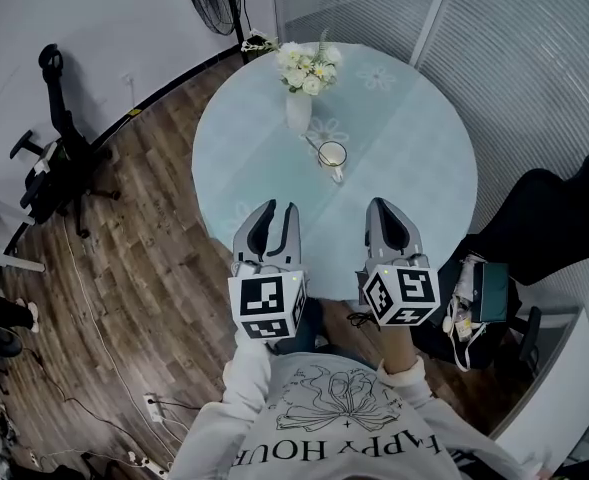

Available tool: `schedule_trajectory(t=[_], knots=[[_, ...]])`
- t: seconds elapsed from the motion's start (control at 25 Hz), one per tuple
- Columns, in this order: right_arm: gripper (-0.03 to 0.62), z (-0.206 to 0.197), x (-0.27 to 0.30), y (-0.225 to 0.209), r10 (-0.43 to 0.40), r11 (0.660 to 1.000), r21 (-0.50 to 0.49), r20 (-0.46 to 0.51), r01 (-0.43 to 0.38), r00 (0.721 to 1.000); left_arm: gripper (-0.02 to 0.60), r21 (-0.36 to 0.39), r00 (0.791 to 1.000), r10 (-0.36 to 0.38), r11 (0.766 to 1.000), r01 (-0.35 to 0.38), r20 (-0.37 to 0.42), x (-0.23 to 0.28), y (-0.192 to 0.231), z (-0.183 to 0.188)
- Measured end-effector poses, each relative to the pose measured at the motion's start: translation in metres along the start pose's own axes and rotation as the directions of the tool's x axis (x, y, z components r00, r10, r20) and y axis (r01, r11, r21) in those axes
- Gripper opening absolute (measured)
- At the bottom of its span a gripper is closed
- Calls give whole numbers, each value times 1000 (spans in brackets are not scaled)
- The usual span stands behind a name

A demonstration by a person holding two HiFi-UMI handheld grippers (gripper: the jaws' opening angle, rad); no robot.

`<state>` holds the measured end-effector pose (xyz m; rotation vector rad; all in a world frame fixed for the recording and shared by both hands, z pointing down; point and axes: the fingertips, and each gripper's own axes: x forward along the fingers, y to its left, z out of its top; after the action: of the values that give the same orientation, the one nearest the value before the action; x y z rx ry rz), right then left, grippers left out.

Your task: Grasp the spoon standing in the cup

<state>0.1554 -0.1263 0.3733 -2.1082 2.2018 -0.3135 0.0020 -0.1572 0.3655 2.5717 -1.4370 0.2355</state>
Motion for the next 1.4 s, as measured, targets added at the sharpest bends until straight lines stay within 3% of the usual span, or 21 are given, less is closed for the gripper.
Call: schedule_trajectory(t=[0.68, 1.4], knots=[[11, -16, 103, -37, -78, 997, 22, -63, 79, 995, 91, -30, 990, -90, 996, 88, -112, 118, 33, -14], [11, -47, 144, -62, -137, 990, 12, -142, 140, 980, 92, -64, 958, -180, 983, 169, -224, 184, 37, -53]])
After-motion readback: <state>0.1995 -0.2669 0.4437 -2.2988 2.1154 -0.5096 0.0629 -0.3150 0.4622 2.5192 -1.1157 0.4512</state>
